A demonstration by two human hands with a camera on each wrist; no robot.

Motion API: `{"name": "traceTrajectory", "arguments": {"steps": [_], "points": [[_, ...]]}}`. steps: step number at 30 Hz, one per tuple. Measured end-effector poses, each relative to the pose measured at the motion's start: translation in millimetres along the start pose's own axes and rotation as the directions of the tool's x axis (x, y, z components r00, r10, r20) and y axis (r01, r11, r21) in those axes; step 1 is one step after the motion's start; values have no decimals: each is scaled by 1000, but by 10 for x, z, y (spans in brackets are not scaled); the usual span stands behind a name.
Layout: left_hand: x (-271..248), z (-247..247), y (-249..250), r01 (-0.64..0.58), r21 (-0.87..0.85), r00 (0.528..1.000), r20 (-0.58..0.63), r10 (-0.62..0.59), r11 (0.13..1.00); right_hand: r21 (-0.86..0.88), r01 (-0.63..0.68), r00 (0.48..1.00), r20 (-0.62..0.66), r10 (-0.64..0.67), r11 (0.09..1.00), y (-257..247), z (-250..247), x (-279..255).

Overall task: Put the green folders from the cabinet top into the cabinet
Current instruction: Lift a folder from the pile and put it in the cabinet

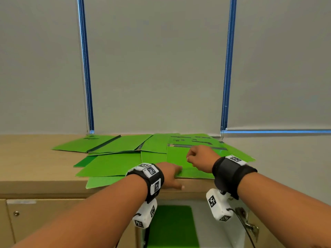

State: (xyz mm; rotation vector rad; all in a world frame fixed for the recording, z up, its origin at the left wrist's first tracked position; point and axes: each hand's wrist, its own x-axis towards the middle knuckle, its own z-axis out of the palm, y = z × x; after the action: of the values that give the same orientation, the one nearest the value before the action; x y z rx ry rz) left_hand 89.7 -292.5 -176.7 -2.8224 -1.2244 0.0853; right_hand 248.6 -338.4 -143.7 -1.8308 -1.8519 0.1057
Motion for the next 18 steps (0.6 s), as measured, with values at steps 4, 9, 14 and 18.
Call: {"name": "traceTrajectory", "arguments": {"steps": [4,9,14,18], "points": [[37,50,30,-3,130,989,-146,22,992,39,-72,997,-36,73,997,210,-34,19],[14,-117,0,33,37,988,-151,-27,999,36,-152,971,-180,156,988,341,-188,79],[7,-177,123,116,135,935,-350,-62,984,-19,-247,819,-538,198,969,317,-360,120],[26,-172,242,172,118,881,-462,-99,978,217,-282,640,-683,352,935,199,-421,117]]}}
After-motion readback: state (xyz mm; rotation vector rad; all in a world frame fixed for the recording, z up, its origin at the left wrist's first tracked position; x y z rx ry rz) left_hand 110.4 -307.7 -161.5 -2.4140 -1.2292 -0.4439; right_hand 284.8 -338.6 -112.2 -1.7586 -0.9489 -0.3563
